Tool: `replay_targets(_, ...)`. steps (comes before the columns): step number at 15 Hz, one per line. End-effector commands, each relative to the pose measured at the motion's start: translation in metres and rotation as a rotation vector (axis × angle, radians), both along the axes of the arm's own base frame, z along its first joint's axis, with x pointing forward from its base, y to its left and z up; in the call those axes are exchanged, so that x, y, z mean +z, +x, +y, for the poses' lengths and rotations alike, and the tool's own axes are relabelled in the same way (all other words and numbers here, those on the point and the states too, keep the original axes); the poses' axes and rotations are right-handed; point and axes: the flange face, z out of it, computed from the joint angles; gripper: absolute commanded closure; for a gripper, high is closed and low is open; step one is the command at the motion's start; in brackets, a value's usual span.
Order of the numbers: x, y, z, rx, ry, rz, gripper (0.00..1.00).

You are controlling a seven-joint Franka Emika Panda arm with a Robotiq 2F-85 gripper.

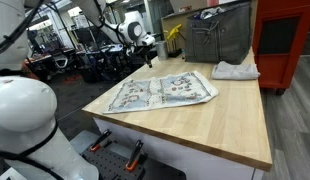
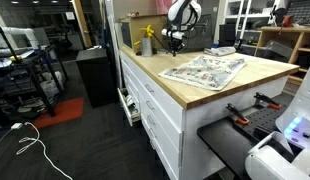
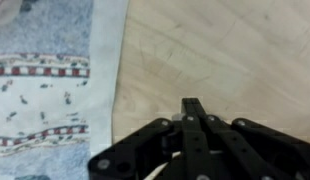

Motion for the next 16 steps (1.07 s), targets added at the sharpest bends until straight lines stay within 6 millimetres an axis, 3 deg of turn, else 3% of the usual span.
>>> replay_targets(1, -0.009, 0.008, -0.058, -0.166, -0.043, 0.019, 1.00)
replay_targets(4, -0.028, 0.008, -0.115, -0.295, -0.072, 0.044, 1.00)
replay_targets(8, -0.040, 0.008, -0.169, -0.435, -0.086, 0.057, 1.00)
replay_targets(12, -0.037, 0.014, -0.189, -0.512, -0.089, 0.038, 1.00)
replay_targets(16, -0.061, 0.018, -0.191, -0.550, -0.127, 0.046, 1.00)
